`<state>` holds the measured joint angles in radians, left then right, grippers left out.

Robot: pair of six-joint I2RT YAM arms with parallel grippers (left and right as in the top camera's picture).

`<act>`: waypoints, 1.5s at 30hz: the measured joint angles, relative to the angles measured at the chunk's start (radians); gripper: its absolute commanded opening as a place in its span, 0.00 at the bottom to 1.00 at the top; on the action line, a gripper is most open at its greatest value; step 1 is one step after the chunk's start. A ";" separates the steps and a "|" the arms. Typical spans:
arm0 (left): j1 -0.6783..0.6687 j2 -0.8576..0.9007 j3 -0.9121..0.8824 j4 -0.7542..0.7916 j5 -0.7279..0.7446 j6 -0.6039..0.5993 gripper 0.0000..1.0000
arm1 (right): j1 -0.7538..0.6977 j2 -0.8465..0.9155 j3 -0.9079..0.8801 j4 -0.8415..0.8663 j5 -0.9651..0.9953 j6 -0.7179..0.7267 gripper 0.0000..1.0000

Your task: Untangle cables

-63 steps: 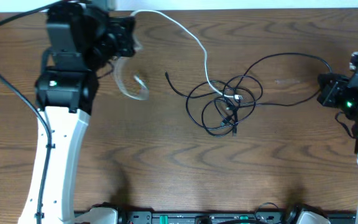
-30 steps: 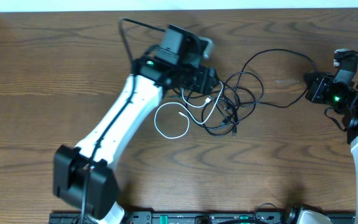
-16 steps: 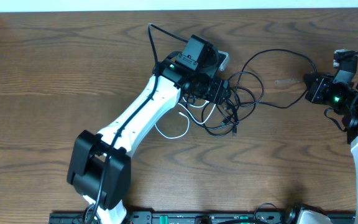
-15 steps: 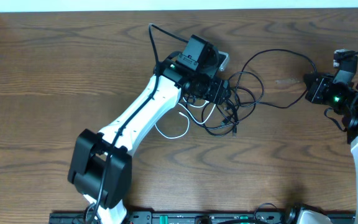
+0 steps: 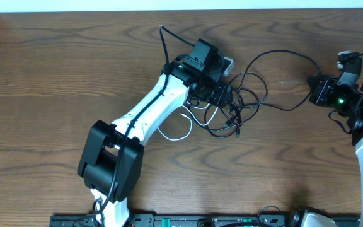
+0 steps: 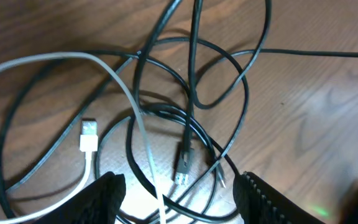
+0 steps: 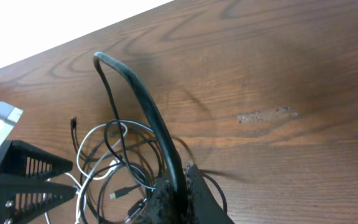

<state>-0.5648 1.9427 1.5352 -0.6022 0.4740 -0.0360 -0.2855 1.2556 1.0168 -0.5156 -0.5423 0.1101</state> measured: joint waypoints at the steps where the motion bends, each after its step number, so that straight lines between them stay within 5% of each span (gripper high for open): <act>1: 0.000 0.002 0.000 0.003 -0.007 0.007 0.60 | 0.000 0.000 0.000 -0.002 0.000 0.000 0.01; 5: 0.000 0.029 0.000 0.013 -0.019 0.015 0.55 | 0.000 0.000 0.000 -0.010 0.000 0.000 0.01; 17: 0.000 0.109 0.000 0.057 -0.035 0.034 0.15 | 0.000 0.000 0.000 -0.041 0.018 -0.020 0.01; 23: 0.000 0.109 0.000 0.076 -0.035 0.036 0.11 | 0.000 0.000 0.000 -0.063 0.053 -0.024 0.01; 24: 0.000 0.109 0.000 0.076 -0.035 0.036 0.11 | 0.000 0.000 0.000 -0.074 0.065 -0.025 0.08; 28: 0.000 0.108 0.020 0.076 -0.035 0.037 0.11 | 0.000 0.005 0.000 -0.105 0.109 -0.032 0.74; 30: 0.001 0.099 0.040 0.079 -0.037 0.036 0.11 | 0.000 0.014 0.000 -0.111 0.122 -0.035 0.99; 45: 0.154 -0.115 0.360 0.056 -0.091 0.036 0.11 | 0.117 0.191 0.000 -0.069 0.093 -0.091 0.99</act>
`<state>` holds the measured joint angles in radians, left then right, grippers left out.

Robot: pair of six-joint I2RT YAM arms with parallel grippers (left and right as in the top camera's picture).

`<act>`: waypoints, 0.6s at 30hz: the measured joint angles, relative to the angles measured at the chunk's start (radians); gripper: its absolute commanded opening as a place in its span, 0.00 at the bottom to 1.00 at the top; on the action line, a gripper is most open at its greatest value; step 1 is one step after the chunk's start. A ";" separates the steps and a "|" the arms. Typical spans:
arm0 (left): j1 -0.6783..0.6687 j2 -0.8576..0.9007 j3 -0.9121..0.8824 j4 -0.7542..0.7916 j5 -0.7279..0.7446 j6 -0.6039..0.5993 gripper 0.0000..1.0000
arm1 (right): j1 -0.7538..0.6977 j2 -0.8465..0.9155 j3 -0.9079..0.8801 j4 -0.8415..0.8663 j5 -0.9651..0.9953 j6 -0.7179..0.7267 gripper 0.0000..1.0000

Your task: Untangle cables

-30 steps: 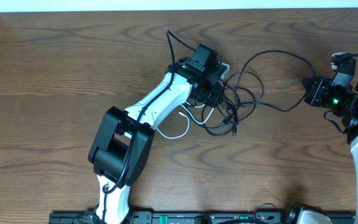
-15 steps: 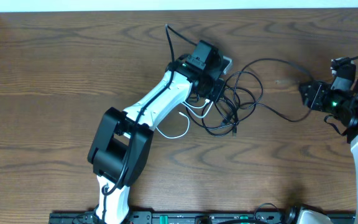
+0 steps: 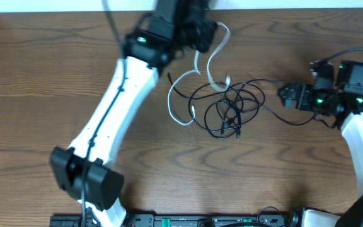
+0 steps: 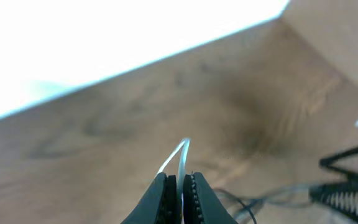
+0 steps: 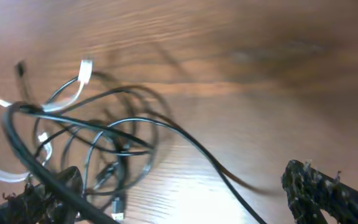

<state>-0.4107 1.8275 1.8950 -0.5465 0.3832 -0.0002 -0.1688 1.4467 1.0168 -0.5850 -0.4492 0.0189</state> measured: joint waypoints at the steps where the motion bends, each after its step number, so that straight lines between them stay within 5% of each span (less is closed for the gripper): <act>1: 0.015 -0.007 0.016 -0.008 -0.001 0.000 0.11 | 0.017 0.007 0.000 0.019 -0.017 -0.011 0.99; 12: 0.069 -0.047 0.071 -0.107 -0.004 0.000 0.10 | 0.261 0.159 0.000 0.400 -0.199 -0.054 0.99; 18: 0.069 -0.047 0.071 -0.128 -0.005 0.001 0.10 | 0.344 0.228 0.000 0.463 -0.283 -0.051 0.99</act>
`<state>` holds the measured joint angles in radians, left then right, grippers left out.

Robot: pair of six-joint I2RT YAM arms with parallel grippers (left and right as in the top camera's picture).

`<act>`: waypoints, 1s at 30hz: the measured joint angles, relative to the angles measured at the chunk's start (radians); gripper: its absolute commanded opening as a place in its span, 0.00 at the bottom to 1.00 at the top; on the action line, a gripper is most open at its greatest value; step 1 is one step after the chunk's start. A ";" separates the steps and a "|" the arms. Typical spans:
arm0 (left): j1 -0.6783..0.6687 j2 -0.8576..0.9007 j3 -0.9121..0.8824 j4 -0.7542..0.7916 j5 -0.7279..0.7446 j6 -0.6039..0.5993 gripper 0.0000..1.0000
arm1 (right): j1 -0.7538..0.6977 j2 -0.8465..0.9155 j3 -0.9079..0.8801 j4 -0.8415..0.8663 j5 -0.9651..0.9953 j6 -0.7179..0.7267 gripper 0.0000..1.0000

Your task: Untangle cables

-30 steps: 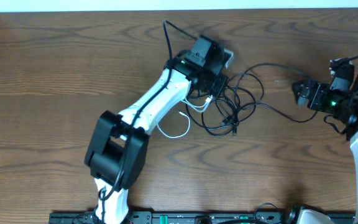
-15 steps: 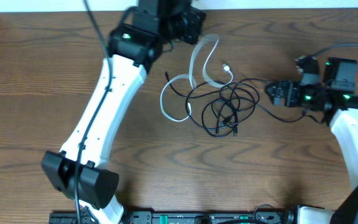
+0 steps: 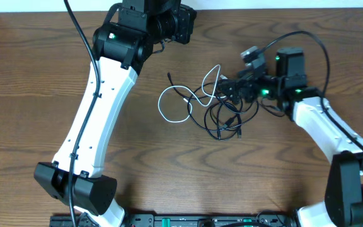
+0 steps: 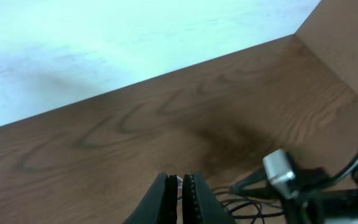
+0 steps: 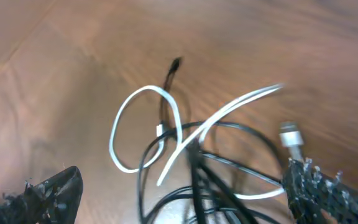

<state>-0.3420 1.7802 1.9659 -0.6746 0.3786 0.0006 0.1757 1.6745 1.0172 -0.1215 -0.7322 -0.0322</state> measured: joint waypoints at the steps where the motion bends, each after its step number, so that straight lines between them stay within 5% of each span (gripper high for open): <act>1: 0.000 0.000 0.000 -0.004 0.000 0.000 0.10 | 0.005 0.004 0.000 -0.007 0.002 0.002 0.99; 12: 0.000 0.000 0.000 -0.107 -0.056 0.031 0.17 | 0.007 0.007 0.044 -0.115 0.112 0.047 0.99; 30: 0.000 0.000 0.000 -0.212 -0.163 0.017 0.17 | 0.184 0.007 0.084 -0.069 0.517 0.454 0.99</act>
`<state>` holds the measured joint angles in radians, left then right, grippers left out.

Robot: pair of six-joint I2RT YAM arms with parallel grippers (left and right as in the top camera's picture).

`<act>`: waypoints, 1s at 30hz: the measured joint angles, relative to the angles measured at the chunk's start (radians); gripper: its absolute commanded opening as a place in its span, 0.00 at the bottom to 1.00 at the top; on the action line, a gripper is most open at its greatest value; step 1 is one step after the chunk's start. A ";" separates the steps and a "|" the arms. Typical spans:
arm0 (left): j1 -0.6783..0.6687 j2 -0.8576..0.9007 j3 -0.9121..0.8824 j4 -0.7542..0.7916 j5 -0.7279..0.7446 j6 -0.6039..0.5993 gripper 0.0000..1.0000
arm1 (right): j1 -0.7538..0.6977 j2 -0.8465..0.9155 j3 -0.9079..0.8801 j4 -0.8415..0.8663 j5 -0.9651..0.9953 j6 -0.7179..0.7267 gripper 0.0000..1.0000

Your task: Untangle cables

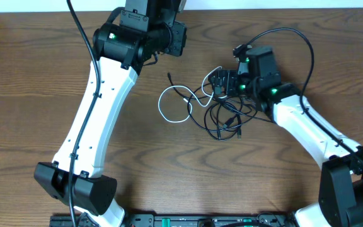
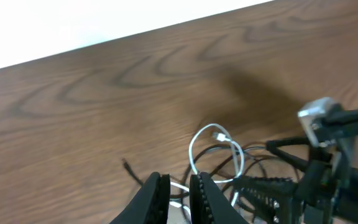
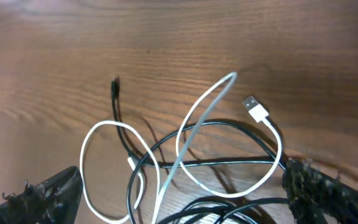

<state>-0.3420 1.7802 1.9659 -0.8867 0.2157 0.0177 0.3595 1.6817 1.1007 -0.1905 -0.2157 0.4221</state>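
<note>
A white cable (image 1: 161, 108) lies in loops on the wooden table (image 1: 36, 126), its USB plug (image 3: 253, 107) free at the far side. It crosses a knot of black cables (image 1: 229, 120). One black cable end (image 3: 115, 84) points away to the far left. My right gripper (image 1: 222, 82) hangs low over the knot's far edge, open wide (image 3: 185, 199), with cables lying between its fingers but nothing held. My left gripper (image 1: 180, 38) is up near the far table edge, its jaws a little apart (image 2: 179, 193) and empty, looking down on the white cable (image 2: 192, 149).
The table's far edge (image 1: 263, 9) runs close behind the left gripper. A black cable of the right arm (image 1: 295, 34) arches over the table's far right. A dark rail (image 1: 188, 221) lies along the near edge.
My left gripper's jaws, then shut, now stand slightly apart, and its view has tipped down onto the cables. My right gripper has shifted a little left over the knot, still open.
At first my left gripper was open low over the knot and my right gripper was shut on a black cable at the right. Then the left held the white cable raised near the far edge, the right open. Later the white cable lay looped on the table.
</note>
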 measured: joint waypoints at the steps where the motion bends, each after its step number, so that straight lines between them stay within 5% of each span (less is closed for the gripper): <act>1: 0.000 0.000 0.000 -0.005 -0.013 -0.002 0.17 | 0.006 0.000 0.000 -0.001 0.018 0.018 0.99; 14: 0.010 0.000 -0.001 -0.024 -0.084 -0.012 0.29 | 0.069 0.057 0.000 0.024 0.124 0.127 0.97; 22: 0.113 0.000 -0.037 -0.025 0.088 0.066 0.34 | 0.077 0.129 0.000 0.103 0.115 0.152 0.89; 28: 0.183 0.000 -0.039 -0.040 0.222 0.117 0.47 | 0.077 0.132 0.000 0.150 0.103 0.169 0.73; 30: 0.187 0.000 -0.039 -0.047 0.242 0.131 0.61 | 0.077 0.132 0.000 0.151 0.100 0.172 0.71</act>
<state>-0.1547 1.7802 1.9274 -0.9337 0.4576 0.1490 0.4362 1.8141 1.1007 -0.0399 -0.1158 0.5945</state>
